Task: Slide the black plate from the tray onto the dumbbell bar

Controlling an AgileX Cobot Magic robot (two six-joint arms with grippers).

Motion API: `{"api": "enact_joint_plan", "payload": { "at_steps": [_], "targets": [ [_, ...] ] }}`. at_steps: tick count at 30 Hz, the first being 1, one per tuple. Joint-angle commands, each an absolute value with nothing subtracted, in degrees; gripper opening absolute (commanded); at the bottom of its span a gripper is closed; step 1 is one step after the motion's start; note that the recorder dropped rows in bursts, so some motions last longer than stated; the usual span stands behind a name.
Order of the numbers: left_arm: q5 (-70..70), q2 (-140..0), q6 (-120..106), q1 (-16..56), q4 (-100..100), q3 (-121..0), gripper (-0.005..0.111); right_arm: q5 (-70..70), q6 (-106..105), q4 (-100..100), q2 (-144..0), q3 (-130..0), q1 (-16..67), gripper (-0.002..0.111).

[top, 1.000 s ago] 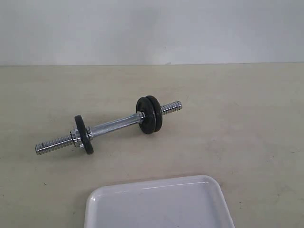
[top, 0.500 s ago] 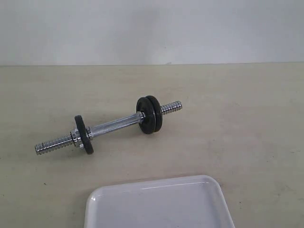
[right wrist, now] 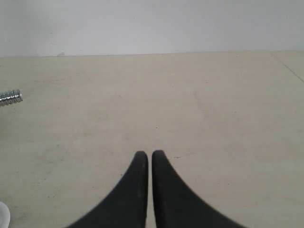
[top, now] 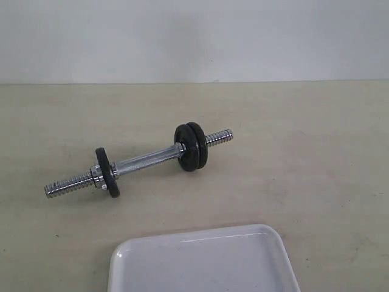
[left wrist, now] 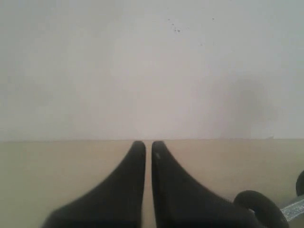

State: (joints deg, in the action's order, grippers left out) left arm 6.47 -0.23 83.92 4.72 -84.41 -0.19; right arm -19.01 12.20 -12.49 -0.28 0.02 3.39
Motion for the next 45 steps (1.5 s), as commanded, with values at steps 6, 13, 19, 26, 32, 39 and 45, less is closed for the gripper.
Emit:
{"api": "enact_joint_plan", "payload": {
  "at_steps": [6, 13, 19, 26, 32, 39, 45],
  "targets": [
    [5.8, 0.0, 82.2, 3.4, -84.9, 0.0, 0.004, -18.5, 12.1, -12.5, 0.0, 0.0, 2.9, 0.001],
    [4.5, 0.0, 56.5, 3.4, -55.3, 0.0, 0.004, -18.5, 12.1, -12.5, 0.0, 0.0, 2.9, 0.001],
    [0.0, 0.0, 31.9, 3.4, -33.1, 0.0, 0.004, -18.5, 12.1, -12.5, 0.0, 0.0, 2.9, 0.001],
    [-3.1, 0.0, 3.4, 3.4, -5.7, 0.0, 0.004, -18.5, 12.1, -12.5, 0.0, 0.0, 2.9, 0.001],
    [5.9, 0.0, -11.8, 3.3, 5.6, 0.0, 0.004, -18.5, 12.1, -12.5, 0.0, 0.0, 2.9, 0.001],
    [20.0, 0.0, -13.0, 3.2, 5.6, 0.0, 0.004, -18.5, 12.1, -12.5, 0.0, 0.0, 2.9, 0.001],
    [20.0, 0.0, -11.4, 3.2, 5.6, 0.0, 0.004, -18.5, 12.1, -12.5, 0.0, 0.0, 2.9, 0.001]
  ]
}}
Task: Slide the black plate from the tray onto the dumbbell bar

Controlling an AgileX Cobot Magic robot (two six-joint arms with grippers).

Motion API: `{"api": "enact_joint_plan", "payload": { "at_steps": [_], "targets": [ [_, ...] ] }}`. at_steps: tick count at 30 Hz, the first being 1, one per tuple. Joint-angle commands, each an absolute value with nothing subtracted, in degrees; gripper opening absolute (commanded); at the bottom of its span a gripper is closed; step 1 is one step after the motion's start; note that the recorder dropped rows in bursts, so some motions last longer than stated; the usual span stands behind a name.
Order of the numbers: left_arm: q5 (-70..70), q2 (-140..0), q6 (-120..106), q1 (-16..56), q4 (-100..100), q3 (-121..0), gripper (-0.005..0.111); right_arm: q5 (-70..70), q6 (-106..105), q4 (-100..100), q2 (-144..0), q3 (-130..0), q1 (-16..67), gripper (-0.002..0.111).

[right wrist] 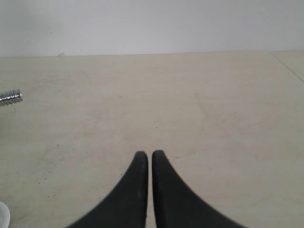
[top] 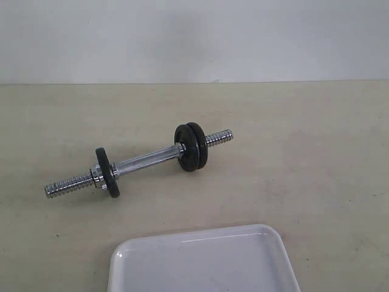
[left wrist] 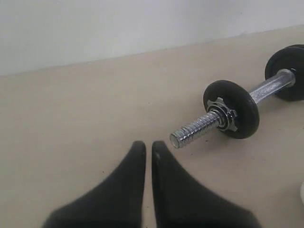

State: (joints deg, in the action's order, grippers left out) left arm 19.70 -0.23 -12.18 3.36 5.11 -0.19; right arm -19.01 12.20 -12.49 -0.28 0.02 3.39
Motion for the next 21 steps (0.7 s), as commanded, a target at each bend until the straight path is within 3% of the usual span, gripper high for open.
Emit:
{"api": "enact_joint_plan", "payload": {
  "at_steps": [1, 21],
  "targets": [
    [20.1, 0.0, -11.4, 3.2, 5.6, 0.0, 0.004, -18.5, 12.1, -12.5, 0.0, 0.0, 2.9, 0.001],
    [19.7, 0.0, -11.2, 3.1, 5.6, 0.0, 0.004, -18.5, 12.1, -12.5, 0.0, 0.0, 2.9, 0.001]
  ]
}}
